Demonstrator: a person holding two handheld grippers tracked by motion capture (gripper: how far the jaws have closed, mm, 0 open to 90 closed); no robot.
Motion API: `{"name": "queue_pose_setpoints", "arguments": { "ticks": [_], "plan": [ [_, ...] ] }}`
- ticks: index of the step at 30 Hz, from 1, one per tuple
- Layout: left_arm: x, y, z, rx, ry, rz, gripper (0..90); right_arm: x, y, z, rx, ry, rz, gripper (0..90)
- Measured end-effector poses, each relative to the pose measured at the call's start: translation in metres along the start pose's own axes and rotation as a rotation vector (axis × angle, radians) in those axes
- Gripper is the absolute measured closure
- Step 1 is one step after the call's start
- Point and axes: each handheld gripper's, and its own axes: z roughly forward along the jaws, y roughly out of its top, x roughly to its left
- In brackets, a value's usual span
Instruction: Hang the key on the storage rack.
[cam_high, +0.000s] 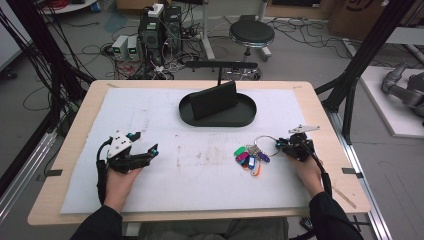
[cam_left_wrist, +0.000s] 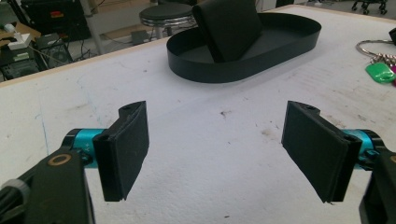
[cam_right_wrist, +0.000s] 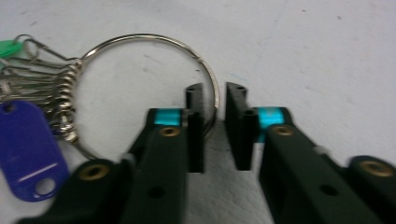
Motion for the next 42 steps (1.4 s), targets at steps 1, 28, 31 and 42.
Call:
{"name": "queue_pose_setpoints", "arguments": {
  "ticks": [1,28,31,42],
  "plan": [
    [0.0,0.0,0.0,0.0,0.002,0.0,23.3,0.001,0.0,0.0,-0.002,-0.003,-0.001,85.2],
    [-0.002,0.001,0.001,-0.008,-0.007,0.006,23.3,-0.002,0.01,-0.037,-0.269,0.171,0.135,90.0],
    [-0.002,0.001,0.001,-0.01,-0.008,0.008,23.3,-0.005,0.008,-0.03,-0.204,0.103,0.142,87.8],
    [-0.002,-0.001,0.0,-0.001,-0.013,0.011,23.3,-0.002,0.005,0.002,0.026,0.002,0.072,77.4]
  ]
}}
